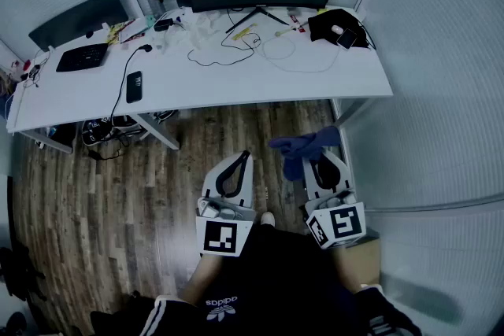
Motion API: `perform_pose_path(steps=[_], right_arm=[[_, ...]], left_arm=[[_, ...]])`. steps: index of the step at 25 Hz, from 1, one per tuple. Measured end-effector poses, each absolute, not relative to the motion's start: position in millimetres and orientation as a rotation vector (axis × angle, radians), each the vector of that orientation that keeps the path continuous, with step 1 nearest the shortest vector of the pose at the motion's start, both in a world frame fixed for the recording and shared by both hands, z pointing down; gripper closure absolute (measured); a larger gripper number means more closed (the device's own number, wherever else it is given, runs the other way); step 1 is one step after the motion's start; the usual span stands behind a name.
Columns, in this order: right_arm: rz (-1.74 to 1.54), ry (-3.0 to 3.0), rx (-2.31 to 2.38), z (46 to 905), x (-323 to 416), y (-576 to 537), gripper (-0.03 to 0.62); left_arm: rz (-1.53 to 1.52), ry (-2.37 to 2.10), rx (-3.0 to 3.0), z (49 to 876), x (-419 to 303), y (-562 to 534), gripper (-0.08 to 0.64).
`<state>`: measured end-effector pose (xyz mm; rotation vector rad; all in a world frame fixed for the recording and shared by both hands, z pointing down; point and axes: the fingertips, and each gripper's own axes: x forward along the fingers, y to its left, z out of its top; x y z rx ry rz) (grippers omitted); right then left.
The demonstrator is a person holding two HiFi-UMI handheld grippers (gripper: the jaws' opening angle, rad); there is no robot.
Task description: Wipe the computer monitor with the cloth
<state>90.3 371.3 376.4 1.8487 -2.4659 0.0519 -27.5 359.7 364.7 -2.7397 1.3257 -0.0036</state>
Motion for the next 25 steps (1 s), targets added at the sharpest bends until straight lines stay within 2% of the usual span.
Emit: perform_pose_path(steps=[25], right_arm=[[0.064,-2.543,1.786,378.2,118.1,381.1,0.543]], left_arm=[[0.034,1.435,-2.719,364.5,-13.5,361.1,0.556]])
